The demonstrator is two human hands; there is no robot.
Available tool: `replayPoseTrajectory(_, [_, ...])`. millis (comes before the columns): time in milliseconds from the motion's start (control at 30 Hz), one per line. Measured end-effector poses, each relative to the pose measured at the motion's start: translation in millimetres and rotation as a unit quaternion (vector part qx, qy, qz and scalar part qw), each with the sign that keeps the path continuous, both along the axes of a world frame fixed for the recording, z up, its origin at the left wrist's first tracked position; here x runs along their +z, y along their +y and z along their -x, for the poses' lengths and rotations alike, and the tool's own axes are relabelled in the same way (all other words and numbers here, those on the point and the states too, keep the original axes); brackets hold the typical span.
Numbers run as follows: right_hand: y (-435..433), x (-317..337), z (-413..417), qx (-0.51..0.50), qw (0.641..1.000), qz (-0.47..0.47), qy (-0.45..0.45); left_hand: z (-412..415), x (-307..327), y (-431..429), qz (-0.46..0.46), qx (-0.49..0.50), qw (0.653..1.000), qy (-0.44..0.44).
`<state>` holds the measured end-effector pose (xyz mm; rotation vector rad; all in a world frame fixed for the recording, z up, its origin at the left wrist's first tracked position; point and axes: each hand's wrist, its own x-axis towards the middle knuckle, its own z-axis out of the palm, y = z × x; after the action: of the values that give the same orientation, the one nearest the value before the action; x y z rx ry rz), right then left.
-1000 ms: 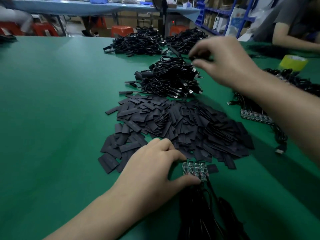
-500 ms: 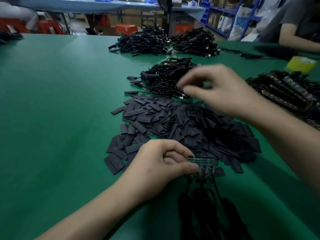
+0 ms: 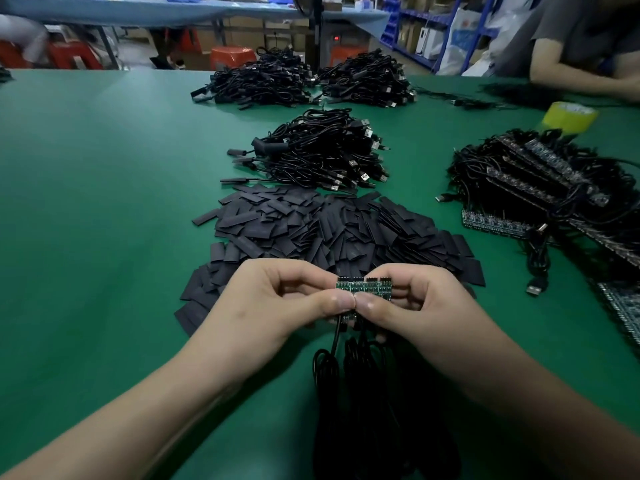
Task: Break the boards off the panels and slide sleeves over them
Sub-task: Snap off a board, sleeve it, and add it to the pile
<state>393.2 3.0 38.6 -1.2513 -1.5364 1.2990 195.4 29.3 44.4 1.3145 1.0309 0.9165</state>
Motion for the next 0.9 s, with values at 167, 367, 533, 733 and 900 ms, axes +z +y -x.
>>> replayPoseTrajectory(167, [-1, -4, 0, -0.005, 0.999, -0.004, 0.040, 1, 1, 0, 0.023, -0.037, 0.999, -0.026])
replayPoseTrajectory(367, [0, -7, 1, 0.007, 0.994, 0.034, 0.103, 0, 0, 0, 0.041, -0.051, 0.996, -0.053])
replayPoseTrajectory(533, [0, -8, 1, 0.024, 0.985, 0.068, 0.157, 1, 1, 0, 0.050, -0.072, 0.994, -0.066])
replayPoseTrajectory(733, [0, -8, -1, 0.026, 0.987, 0.076, 0.142, 6, 7, 4, 0.084, -0.060, 0.989, -0.103])
replayPoseTrajectory(900, [-5, -7, 1, -0.030, 0.963, -0.179, -0.201, 13, 18, 11, -0.004, -0.008, 0.997, -0.075])
